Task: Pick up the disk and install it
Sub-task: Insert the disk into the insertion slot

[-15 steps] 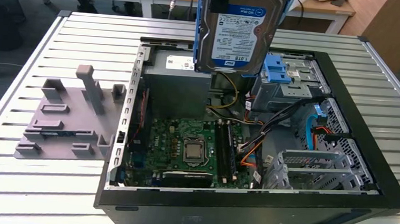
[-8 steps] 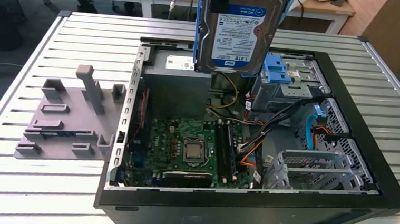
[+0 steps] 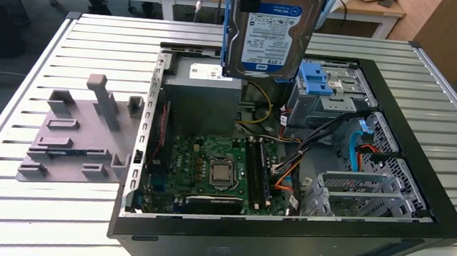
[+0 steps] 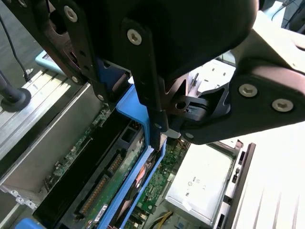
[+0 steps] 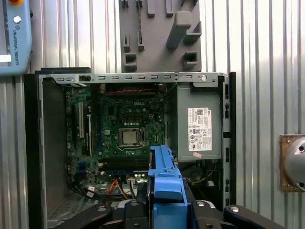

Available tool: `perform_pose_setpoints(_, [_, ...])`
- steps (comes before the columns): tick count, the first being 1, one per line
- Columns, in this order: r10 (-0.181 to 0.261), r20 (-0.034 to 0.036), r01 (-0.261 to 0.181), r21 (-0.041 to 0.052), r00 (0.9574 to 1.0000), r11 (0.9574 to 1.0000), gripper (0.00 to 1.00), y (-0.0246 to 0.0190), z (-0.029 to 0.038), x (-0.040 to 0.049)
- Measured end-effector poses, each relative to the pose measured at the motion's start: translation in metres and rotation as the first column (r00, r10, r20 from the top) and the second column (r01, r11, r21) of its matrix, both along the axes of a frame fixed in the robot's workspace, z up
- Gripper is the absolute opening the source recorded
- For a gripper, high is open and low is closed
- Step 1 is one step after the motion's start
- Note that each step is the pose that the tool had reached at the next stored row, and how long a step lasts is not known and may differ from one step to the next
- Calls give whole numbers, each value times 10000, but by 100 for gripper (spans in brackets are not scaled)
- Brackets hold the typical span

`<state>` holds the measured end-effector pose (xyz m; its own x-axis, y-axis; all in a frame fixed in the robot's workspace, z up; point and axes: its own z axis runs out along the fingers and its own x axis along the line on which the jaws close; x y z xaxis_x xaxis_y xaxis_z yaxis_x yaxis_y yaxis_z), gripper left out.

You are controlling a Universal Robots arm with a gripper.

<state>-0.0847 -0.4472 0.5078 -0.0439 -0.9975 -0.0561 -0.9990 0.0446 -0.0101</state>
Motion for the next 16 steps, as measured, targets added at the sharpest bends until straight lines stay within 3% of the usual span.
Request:
perform_pose_setpoints(4, [-47,-1,47,-23,10000,10000,36,-40,-7,0])
perform_pose_setpoints(5, [-63,-1,63,-63,10000,10000,36,-73,-9,0])
perform_pose_setpoints(12, [-103,-3,103,-236,9999,9997,36,-140,-10,1])
perform_pose_setpoints(16, [-152,-14,151,-238,9999,9996,36,-179,-25,4])
